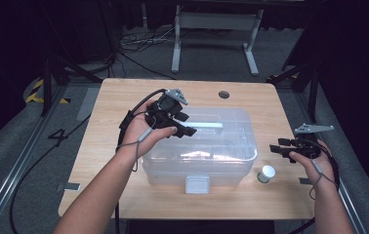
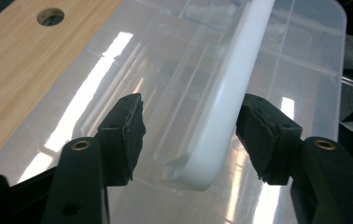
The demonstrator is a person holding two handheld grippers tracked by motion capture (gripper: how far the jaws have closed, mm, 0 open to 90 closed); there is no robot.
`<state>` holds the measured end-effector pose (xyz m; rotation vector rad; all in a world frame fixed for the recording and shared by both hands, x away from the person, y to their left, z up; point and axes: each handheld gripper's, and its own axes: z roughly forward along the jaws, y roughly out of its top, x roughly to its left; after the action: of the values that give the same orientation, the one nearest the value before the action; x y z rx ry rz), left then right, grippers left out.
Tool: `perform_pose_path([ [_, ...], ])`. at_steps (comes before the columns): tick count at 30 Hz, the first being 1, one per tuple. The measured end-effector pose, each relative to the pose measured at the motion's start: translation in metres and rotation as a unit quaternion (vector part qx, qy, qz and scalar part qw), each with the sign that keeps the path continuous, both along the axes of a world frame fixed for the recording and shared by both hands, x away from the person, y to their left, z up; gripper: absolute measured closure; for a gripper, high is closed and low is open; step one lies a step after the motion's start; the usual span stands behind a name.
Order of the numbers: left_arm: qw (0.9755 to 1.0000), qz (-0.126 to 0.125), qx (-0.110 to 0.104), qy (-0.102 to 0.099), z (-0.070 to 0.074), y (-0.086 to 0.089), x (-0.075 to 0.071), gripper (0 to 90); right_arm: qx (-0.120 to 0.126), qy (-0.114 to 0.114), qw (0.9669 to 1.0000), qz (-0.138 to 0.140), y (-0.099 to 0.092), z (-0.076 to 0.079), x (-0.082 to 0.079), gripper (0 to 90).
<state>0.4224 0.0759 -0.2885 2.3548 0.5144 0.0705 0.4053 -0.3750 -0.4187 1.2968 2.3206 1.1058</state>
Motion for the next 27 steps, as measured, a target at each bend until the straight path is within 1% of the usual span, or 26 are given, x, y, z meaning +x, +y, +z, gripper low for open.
perform_pose_path([
  [1, 1.0, 0.001, -0.002, -0.003, -0.003, 0.0, -0.001, 45.0, 0.002, 0.002, 1.0, -0.001, 0.0, 0.0, 0.0, 44.7],
  [2, 1.0, 0.001, -0.003, -0.001, -0.005, 0.0, -0.001, 45.1, 0.006, 0.006, 1.0, -0.003, 0.0, -0.001, 0.0, 44.7],
  [4, 1.0, 0.0, -0.002, 0.002, -0.008, 0.0, -0.002, 48.0, 0.008, 0.006, 0.9999, -0.004, 0.0, -0.001, 0.001, 44.7],
  [7, 1.0, 0.009, -0.002, -0.001, -0.012, 0.0, -0.003, 54.0, 0.012, 0.002, 0.9999, -0.002, 0.001, -0.002, 0.001, 45.1],
  [8, 0.9999, 0.012, -0.001, -0.009, -0.013, 0.0, -0.004, 56.5, 0.012, 0.001, 0.9999, -0.001, 0.001, -0.002, 0.001, 45.6],
  [9, 0.9999, 0.012, -0.001, -0.009, -0.013, 0.0, -0.004, 61.2, 0.012, 0.001, 0.9999, -0.001, 0.001, -0.002, 0.001, 45.6],
  [10, 0.9997, 0.016, 0.0, -0.018, -0.013, 0.0, -0.004, 61.2, 0.017, 0.001, 0.9999, -0.003, 0.001, -0.003, 0.001, 46.7],
  [11, 0.9994, 0.023, -0.007, -0.026, -0.015, 0.0, -0.006, 65.9, 0.023, 0.002, 0.9997, -0.005, 0.0, -0.005, 0.002, 47.3],
  [12, 0.9994, 0.023, -0.007, -0.026, -0.015, 0.0, -0.006, 67.4, 0.023, 0.003, 0.9997, -0.006, 0.0, -0.006, 0.002, 47.4],
  [13, 0.9991, 0.022, -0.004, -0.036, -0.014, 0.0, -0.007, 67.4, 0.023, 0.003, 0.9997, -0.006, 0.0, -0.006, 0.002, 47.4],
  [14, 0.9989, 0.021, -0.001, -0.041, -0.014, 0.0, -0.008, 68.9, 0.019, 0.004, 0.9998, -0.005, 0.0, -0.006, 0.002, 47.9],
  [16, 0.9989, 0.02, 0.004, -0.043, -0.013, -0.001, -0.008, 69.3, 0.017, 0.003, 0.9998, -0.002, 0.0, -0.006, 0.001, 48.5],
  [17, 0.9988, 0.023, 0.008, -0.042, -0.012, -0.001, -0.008, 69.8, 0.028, -0.005, 0.9996, 0.001, 0.001, -0.006, 0.002, 50.8],
  [18, 0.9987, 0.027, 0.008, -0.043, -0.012, -0.002, -0.008, 69.8, 0.028, -0.005, 0.9996, 0.001, 0.001, -0.006, 0.002, 50.8],
  [19, 0.9983, 0.035, 0.008, -0.046, -0.012, -0.002, -0.007, 70.7, 0.062, 0.0, 0.9981, -0.005, 0.0, -0.006, 0.001, 51.8],
  [20, 0.9981, 0.037, 0.009, -0.047, -0.012, -0.002, -0.007, 71.1, 0.069, -0.002, 0.9976, -0.004, 0.001, -0.006, 0.001, 51.8],
  [21, 0.9979, 0.04, 0.011, -0.05, -0.012, -0.002, -0.007, 71.5, 0.072, -0.004, 0.9974, -0.004, 0.001, -0.006, 0.001, 52.2],
  [23, 0.9976, 0.04, 0.018, -0.054, -0.01, -0.003, -0.006, 72.2, 0.069, -0.004, 0.9976, -0.006, 0.001, -0.005, 0.0, 54.2],
  [26, 0.9975, 0.037, 0.028, -0.053, -0.007, -0.004, -0.004, 72.6, 0.07, -0.002, 0.9975, -0.006, 0.001, -0.004, -0.001, 56.5],
  [27, 0.9975, 0.038, 0.028, -0.051, -0.006, -0.004, -0.003, 72.7, 0.072, -0.001, 0.9974, -0.008, 0.002, -0.003, -0.001, 57.6],
])
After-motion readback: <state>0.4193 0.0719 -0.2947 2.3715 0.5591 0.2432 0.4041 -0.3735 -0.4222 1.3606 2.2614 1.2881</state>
